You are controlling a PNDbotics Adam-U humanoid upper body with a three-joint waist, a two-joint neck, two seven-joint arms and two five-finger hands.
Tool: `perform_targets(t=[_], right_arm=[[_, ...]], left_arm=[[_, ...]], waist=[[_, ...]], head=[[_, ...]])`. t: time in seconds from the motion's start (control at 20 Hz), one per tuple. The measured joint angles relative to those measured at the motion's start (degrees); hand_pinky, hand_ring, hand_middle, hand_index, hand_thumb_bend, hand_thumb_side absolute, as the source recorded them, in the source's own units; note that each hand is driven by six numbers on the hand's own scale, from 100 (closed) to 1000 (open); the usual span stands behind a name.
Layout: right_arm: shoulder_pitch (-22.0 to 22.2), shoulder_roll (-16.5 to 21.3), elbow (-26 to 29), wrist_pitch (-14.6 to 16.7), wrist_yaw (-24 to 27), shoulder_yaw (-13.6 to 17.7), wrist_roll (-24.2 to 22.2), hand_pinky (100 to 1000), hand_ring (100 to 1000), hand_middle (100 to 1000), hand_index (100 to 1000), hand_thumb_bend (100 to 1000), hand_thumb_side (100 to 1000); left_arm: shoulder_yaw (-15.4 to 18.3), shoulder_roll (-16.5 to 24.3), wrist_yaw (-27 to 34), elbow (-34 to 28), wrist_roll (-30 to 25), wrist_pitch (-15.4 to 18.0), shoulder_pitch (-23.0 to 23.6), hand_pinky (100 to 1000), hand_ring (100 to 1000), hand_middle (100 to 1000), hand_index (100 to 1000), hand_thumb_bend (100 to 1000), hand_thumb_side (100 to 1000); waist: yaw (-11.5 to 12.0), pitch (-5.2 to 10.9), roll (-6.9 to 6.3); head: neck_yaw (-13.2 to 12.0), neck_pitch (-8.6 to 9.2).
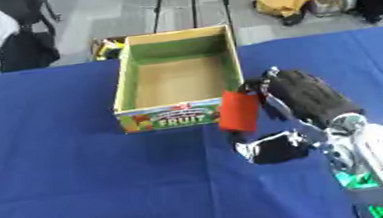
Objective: Pick up objects on the table and place them in the box.
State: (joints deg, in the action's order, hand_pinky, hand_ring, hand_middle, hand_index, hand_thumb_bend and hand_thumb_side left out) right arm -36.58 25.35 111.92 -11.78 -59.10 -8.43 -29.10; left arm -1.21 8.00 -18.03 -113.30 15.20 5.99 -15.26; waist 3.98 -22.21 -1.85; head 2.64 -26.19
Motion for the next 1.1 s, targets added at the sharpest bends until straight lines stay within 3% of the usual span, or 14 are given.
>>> perform_targets(t=[0.15,0.2,0.45,0.75,1.1], right_arm=[[-3.84,0.95,-1.03,-1.61,1.8,0.46,1.16,304,292,231,446,100,357],[-5.14,1.16,-1.55,-2.04,2.18,0.63,1.55,303,291,230,446,100,315],[-11.96,1.34,-6.78,-3.67,3.73,0.68,3.32,301,292,232,448,100,315],[-19.85,0.22,-16.92,-4.48,3.01,0.68,6.92,301,290,231,450,100,307],[-25.93,-3.68,-30.22,-5.21,0.36,1.37,12.32,297,283,224,447,100,299]], left_arm=[[0.0,0.0,0.0,0.0,0.0,-0.01,0.09,314,456,496,708,100,1000],[0.0,0.0,0.0,0.0,0.0,-0.02,0.13,314,456,496,708,100,1000],[-0.04,0.0,0.0,0.0,-0.12,-0.13,0.22,313,455,496,707,100,1000],[-0.39,0.01,0.07,0.0,-0.39,-0.3,0.55,311,454,495,707,100,1000],[-1.0,0.03,0.38,0.0,-0.85,-0.22,0.55,310,453,495,707,100,1000]], waist=[[0.19,0.14,0.0],[0.3,0.21,0.0],[0.98,0.39,0.03],[2.44,0.39,0.34],[3.9,0.01,0.89]], head=[[0.08,-0.05],[0.1,-0.16],[0.63,-0.44],[1.67,-0.65],[3.48,-0.96]])
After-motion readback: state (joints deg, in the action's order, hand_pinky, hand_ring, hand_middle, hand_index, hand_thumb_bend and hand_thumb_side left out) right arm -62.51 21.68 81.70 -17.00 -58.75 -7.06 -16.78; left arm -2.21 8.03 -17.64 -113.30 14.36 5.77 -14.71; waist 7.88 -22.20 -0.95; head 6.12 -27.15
